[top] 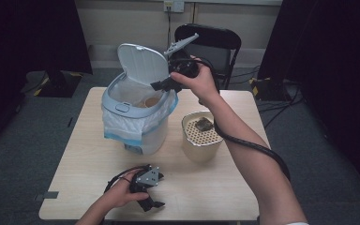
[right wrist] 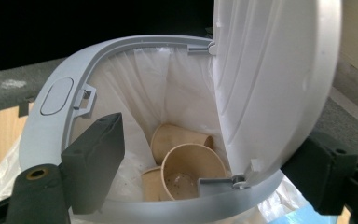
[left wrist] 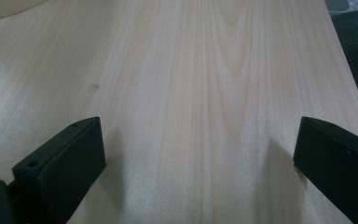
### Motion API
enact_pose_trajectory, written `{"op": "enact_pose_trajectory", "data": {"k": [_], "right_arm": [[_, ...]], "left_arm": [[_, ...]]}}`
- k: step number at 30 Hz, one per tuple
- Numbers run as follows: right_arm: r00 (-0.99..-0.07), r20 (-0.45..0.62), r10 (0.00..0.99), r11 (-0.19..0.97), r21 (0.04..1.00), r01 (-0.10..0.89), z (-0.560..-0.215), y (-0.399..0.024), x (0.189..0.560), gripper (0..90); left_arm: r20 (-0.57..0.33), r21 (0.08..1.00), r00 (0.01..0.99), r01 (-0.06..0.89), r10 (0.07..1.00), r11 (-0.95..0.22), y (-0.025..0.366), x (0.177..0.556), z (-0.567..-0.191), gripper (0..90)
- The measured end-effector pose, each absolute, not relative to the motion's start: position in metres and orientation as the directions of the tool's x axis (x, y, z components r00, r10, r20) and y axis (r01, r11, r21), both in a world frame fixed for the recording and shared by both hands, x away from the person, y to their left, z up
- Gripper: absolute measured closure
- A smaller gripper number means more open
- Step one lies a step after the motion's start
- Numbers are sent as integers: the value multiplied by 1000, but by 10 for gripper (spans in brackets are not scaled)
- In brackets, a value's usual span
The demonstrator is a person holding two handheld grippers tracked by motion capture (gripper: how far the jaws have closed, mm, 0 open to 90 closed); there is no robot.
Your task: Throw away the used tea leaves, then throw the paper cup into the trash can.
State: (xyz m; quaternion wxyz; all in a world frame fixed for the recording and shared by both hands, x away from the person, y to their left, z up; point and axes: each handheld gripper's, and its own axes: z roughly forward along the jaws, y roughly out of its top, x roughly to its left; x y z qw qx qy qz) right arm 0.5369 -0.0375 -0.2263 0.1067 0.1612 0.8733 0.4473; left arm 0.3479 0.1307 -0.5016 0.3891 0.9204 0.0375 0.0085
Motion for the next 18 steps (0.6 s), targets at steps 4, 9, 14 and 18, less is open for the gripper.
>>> {"op": "enact_pose_trajectory", "data": {"k": [4,9,14,18], "right_arm": [[-926,-48,374,554,812,182,-226,-36,536,167],[-932,-52,359,556,814,169,-223,-32,532,168],[-939,-56,339,561,813,154,-221,-27,527,167],[-939,-62,337,566,810,150,-222,-25,524,162]], "left_arm": [[-21,723,996,73,84,-687,130,347,-502,14],[-21,722,996,73,83,-688,130,347,-502,14],[-20,721,996,72,82,-689,130,347,-502,14],[-20,721,996,72,83,-689,130,347,-502,14]]}}
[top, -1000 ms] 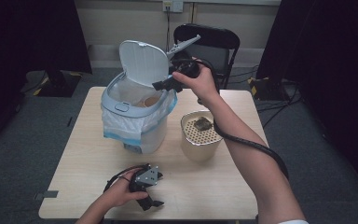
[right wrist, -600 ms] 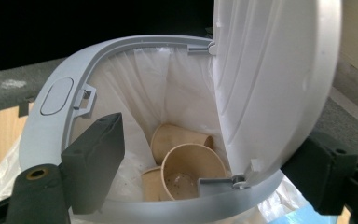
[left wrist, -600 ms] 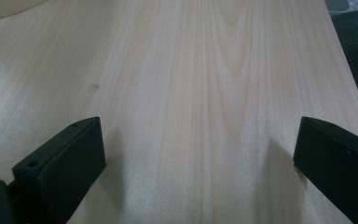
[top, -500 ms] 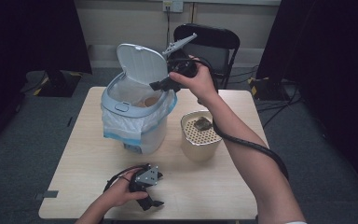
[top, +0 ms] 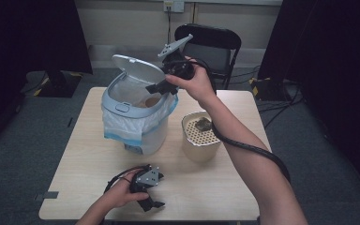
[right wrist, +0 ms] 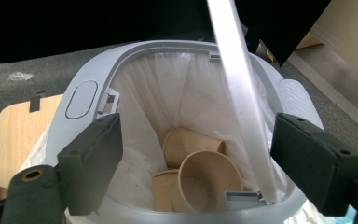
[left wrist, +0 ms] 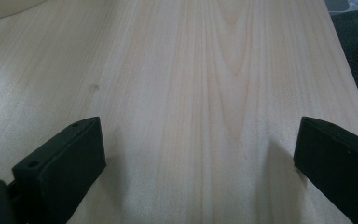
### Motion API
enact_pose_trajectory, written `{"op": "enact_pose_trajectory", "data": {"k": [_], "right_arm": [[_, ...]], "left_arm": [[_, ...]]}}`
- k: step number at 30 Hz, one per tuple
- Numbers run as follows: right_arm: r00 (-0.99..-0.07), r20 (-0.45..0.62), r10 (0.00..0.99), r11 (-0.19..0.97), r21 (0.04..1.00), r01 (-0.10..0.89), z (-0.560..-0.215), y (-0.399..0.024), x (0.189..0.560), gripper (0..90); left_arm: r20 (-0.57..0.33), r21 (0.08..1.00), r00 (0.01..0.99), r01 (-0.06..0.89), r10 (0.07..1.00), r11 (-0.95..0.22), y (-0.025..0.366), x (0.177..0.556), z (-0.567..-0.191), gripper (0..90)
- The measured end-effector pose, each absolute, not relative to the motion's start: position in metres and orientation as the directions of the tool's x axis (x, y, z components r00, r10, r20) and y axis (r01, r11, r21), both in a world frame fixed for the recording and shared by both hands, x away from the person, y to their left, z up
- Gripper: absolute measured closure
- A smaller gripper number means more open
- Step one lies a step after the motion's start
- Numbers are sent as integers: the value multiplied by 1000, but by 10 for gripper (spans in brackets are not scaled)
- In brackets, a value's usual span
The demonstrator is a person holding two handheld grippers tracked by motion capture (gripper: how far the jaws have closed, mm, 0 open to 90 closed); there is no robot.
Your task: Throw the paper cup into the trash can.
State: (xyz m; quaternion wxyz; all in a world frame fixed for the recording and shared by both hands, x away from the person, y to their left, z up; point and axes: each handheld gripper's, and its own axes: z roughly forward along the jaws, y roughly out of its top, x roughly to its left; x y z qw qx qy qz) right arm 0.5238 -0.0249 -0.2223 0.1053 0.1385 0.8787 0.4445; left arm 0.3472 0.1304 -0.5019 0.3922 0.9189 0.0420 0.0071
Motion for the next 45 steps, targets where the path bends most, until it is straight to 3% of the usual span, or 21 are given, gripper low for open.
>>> {"op": "enact_pose_trajectory", "data": {"k": [45], "right_arm": [[-965,15,261,549,820,161,-235,0,507,142]], "left_arm": [[-22,720,996,74,84,-690,130,347,-502,14]]}}
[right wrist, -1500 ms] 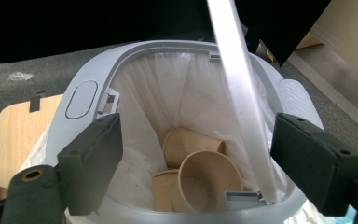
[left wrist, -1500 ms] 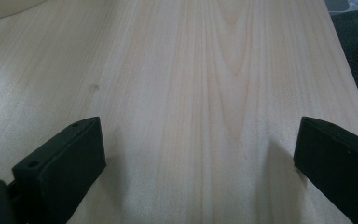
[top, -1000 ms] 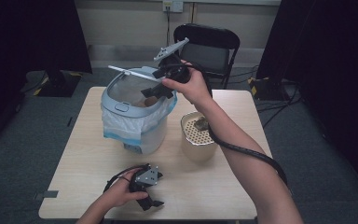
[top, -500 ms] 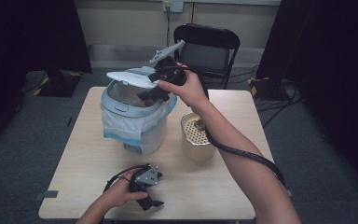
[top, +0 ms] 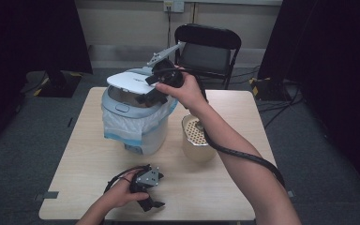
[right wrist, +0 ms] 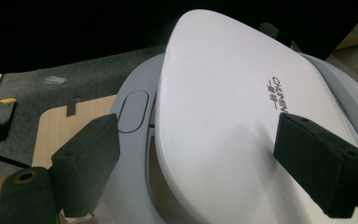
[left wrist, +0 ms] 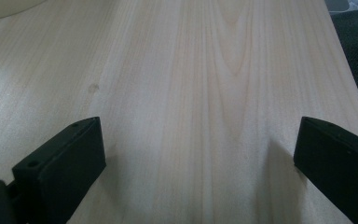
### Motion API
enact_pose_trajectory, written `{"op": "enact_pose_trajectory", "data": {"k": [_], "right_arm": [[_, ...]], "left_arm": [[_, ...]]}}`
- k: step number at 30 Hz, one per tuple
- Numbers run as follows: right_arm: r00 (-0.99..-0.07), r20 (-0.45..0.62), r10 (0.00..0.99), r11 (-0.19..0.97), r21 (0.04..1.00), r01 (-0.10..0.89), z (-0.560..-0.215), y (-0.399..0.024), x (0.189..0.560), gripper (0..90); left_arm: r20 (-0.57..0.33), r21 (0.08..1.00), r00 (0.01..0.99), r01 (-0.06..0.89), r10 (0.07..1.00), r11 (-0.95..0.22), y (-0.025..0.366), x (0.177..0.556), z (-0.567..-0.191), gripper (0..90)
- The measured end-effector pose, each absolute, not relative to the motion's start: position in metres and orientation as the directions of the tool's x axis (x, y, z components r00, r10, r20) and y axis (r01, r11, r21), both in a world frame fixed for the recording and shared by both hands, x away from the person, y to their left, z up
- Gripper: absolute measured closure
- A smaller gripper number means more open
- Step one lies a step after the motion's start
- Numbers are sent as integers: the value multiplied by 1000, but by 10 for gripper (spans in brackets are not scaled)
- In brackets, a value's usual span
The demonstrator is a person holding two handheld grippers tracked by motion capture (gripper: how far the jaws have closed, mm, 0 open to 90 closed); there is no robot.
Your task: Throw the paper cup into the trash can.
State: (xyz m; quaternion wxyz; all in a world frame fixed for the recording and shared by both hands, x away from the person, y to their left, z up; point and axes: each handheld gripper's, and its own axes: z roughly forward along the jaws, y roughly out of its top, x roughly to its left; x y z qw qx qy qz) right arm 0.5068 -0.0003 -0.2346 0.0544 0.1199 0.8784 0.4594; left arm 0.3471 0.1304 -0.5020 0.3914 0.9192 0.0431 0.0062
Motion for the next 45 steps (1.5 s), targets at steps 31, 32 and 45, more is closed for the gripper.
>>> {"op": "enact_pose_trajectory", "data": {"k": [31,32,45], "right_arm": [[-971,42,236,553,816,170,-243,10,503,254],[-970,44,239,551,816,173,-243,9,504,275],[-965,-17,262,584,799,145,-249,11,506,482]], "left_arm": [[-23,718,996,76,86,-692,130,347,-502,14],[-23,718,996,77,86,-691,130,347,-502,14],[-21,720,996,74,85,-690,130,347,-502,14]]}}
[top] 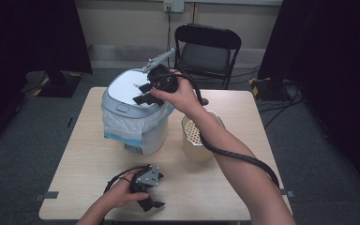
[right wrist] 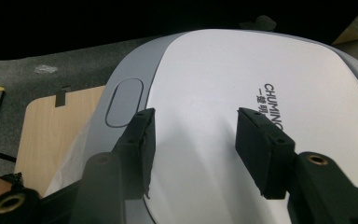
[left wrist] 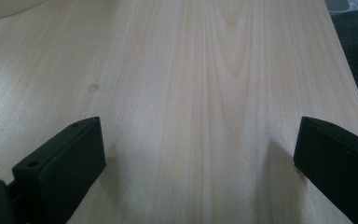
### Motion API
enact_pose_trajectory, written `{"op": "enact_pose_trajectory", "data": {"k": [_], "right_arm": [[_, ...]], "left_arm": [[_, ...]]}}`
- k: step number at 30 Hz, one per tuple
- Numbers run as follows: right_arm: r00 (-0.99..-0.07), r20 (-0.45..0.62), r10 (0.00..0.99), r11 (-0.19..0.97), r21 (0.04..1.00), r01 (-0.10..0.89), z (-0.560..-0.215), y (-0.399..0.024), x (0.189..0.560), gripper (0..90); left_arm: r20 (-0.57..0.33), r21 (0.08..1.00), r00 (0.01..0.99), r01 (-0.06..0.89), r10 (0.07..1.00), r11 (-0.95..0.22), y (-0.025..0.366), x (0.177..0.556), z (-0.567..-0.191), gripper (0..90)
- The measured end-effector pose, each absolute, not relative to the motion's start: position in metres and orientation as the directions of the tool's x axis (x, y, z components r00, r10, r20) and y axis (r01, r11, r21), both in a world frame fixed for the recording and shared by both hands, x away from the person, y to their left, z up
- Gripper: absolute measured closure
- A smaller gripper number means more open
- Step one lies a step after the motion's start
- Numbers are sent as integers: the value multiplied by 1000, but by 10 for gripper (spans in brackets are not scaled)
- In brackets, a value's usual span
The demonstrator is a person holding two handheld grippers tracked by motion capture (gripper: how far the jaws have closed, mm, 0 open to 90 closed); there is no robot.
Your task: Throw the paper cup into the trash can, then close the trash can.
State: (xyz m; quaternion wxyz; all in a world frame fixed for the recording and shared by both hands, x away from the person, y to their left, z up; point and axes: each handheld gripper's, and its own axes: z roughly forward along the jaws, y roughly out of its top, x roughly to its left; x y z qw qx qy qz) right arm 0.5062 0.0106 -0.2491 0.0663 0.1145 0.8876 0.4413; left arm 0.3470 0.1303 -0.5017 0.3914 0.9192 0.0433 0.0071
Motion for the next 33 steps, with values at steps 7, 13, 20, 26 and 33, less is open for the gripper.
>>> {"op": "enact_pose_trajectory", "data": {"k": [7,13,20,26,33], "right_arm": [[-962,-17,273,570,809,147,-251,11,512,520],[-954,-4,299,531,831,163,-255,12,517,521],[-952,-8,304,526,835,161,-256,12,518,527],[-951,-7,308,519,839,162,-257,12,518,528],[-950,-8,312,512,844,161,-258,11,517,531]], "left_arm": [[-20,720,996,73,84,-690,130,347,-502,14],[-23,722,996,76,85,-688,130,347,-502,14],[-22,723,996,74,83,-687,130,347,-502,14],[-7,710,998,54,69,-702,131,348,-501,14],[-8,712,998,55,70,-700,131,348,-502,14]]}}
